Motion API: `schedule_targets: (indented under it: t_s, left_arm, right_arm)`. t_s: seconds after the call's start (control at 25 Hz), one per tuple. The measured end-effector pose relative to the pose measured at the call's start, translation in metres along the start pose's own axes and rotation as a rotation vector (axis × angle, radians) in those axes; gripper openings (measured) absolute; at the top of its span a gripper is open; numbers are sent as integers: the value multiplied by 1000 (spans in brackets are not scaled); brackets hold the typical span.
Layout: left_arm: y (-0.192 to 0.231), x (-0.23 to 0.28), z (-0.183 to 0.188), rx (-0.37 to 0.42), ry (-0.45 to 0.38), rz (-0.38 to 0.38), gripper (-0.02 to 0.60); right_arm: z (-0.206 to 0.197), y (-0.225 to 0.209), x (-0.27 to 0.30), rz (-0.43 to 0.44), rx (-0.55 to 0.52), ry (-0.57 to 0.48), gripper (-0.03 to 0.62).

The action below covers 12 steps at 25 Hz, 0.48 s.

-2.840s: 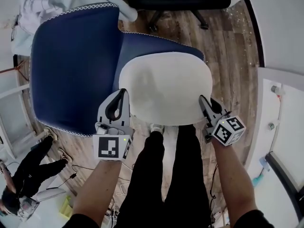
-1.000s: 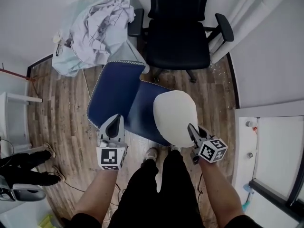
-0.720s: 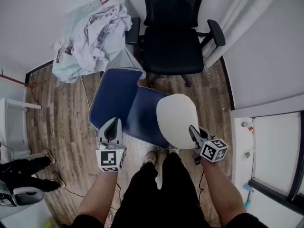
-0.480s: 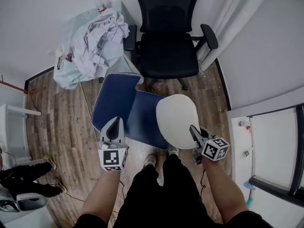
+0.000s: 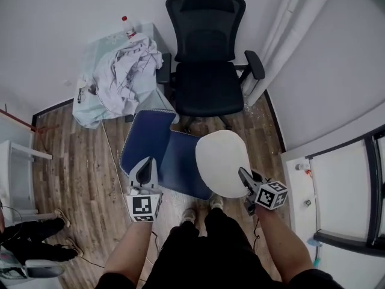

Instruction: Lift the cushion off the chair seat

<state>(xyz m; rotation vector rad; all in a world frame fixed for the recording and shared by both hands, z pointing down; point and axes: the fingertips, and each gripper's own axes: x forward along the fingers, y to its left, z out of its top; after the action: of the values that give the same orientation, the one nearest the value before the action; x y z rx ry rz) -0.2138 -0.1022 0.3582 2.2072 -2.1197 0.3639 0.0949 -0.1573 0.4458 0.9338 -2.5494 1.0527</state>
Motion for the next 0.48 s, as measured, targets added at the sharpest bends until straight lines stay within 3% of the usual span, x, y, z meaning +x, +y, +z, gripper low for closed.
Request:
schedule_targets:
  t_s: [0.24, 0.48]
  left_arm:
    - [-3, 0, 30, 33, -50, -19, 5]
    - [-11, -2, 38, 39, -50, -55, 5]
  right_arm:
    - [17, 9, -13, 11, -29, 8, 46]
    - [36, 23, -23, 24, -38, 2, 46]
